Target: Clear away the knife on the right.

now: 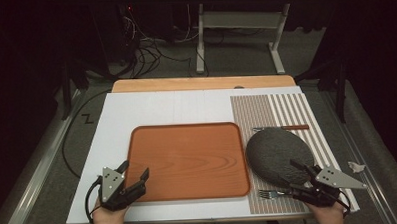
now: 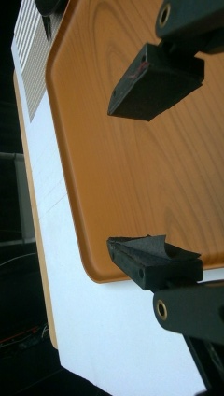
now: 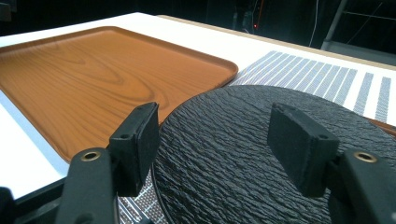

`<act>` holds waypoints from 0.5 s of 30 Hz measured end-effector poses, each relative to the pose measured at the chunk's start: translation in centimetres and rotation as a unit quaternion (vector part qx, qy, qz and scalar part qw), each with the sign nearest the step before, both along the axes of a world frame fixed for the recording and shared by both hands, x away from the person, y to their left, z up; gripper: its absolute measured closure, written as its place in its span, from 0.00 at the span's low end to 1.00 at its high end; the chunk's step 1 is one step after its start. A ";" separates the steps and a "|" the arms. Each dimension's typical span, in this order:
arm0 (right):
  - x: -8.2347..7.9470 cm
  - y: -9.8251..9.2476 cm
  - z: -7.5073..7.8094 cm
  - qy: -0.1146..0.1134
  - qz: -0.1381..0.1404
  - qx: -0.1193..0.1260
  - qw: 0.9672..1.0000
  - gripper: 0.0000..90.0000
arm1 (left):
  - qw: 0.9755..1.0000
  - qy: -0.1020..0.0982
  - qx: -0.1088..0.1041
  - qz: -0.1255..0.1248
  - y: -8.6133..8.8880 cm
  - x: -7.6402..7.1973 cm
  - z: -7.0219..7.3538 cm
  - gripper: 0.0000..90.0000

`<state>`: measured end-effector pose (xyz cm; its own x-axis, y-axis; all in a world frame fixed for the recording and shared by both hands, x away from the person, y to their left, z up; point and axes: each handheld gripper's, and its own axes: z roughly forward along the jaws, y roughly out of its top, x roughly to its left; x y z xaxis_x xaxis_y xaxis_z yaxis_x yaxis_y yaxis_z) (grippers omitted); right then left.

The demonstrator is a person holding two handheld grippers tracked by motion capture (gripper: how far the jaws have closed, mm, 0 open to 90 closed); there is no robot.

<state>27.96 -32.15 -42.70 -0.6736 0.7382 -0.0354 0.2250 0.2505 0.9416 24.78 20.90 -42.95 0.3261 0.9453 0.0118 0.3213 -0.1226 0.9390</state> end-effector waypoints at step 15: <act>0.3 -0.1 0.2 0.003 -0.009 -0.001 1.000 0.39 | 1.000 0.000 0.000 0.000 0.0 0.0 0.0 0.34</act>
<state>28.22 -32.24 -42.52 -0.6599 0.7506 -0.0335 0.2354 0.2489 0.9395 24.81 20.90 -42.95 0.3254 0.9455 0.0117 0.3211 -0.1222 0.9391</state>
